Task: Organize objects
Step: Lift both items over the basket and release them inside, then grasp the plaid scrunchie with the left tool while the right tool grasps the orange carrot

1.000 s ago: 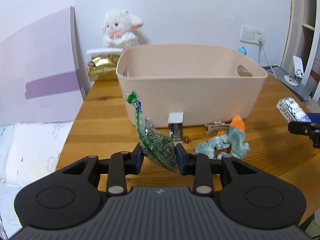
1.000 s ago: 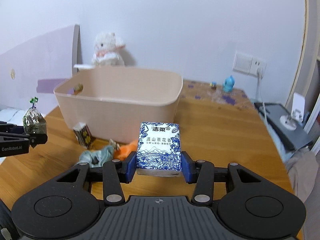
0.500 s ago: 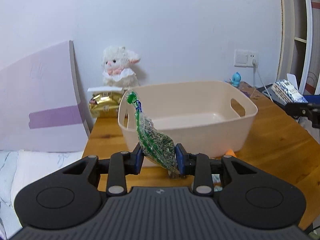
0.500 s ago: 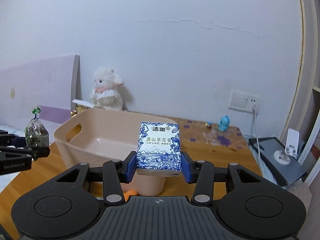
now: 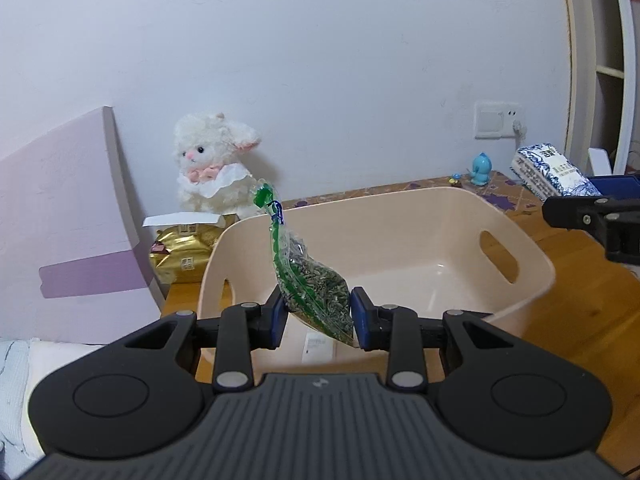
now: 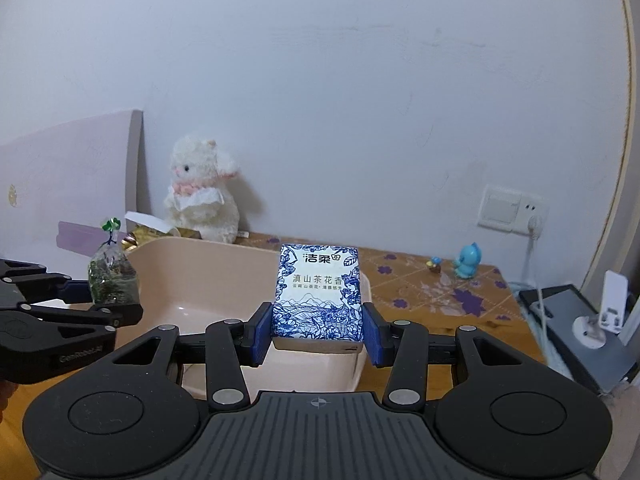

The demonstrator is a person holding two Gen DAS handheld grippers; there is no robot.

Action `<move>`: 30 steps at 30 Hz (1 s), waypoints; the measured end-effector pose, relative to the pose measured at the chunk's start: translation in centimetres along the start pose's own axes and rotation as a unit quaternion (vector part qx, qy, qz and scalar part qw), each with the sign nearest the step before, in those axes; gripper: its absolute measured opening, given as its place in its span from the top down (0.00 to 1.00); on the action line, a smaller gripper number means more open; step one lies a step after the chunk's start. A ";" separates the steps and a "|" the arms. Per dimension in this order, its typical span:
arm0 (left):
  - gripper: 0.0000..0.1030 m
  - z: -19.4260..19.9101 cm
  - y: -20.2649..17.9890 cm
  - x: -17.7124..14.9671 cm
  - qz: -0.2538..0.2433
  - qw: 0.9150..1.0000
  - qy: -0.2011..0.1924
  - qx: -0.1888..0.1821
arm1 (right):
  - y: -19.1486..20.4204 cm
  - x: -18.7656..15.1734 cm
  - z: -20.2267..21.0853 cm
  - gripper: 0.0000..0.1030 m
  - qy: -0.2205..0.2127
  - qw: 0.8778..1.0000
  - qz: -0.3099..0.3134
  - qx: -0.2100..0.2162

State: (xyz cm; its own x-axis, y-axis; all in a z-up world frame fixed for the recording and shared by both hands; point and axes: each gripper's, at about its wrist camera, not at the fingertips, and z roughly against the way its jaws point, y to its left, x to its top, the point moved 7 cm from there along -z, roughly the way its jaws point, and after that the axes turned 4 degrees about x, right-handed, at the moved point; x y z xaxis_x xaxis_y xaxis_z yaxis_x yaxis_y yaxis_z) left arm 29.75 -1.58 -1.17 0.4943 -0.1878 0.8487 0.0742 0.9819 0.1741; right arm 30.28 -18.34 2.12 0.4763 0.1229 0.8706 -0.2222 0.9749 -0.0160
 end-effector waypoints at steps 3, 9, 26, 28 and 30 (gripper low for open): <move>0.65 -2.4 -0.4 0.2 -0.007 1.000 0.018 0.006 | 0.3 -0.6 -2.3 0.58 0.021 1.000 0.019 -0.004; 0.65 -6.7 -0.9 -1.0 -0.029 0.997 0.070 0.010 | 0.7 -2.0 -5.7 0.58 0.061 0.998 0.027 0.001; 0.14 -5.5 -0.5 -0.6 -0.019 0.997 0.068 0.012 | -0.7 -1.4 -0.8 0.11 0.016 1.000 0.009 -0.005; 0.12 -4.5 -0.8 -0.5 -0.028 0.998 0.064 0.007 | -0.7 -1.2 0.4 0.05 0.009 1.000 0.009 -0.005; 0.08 -3.6 -1.0 -0.5 -0.036 0.998 0.058 0.013 | -0.7 -1.2 1.6 0.03 0.005 1.000 0.010 -0.006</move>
State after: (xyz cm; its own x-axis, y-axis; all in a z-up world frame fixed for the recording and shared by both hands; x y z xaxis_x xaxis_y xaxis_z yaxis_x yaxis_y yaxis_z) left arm 32.48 -2.42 -3.58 0.5854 -0.2530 0.7702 0.0922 0.9647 0.2468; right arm 28.53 -19.45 1.87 0.4803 0.1448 0.8651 -0.2220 0.9742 -0.0398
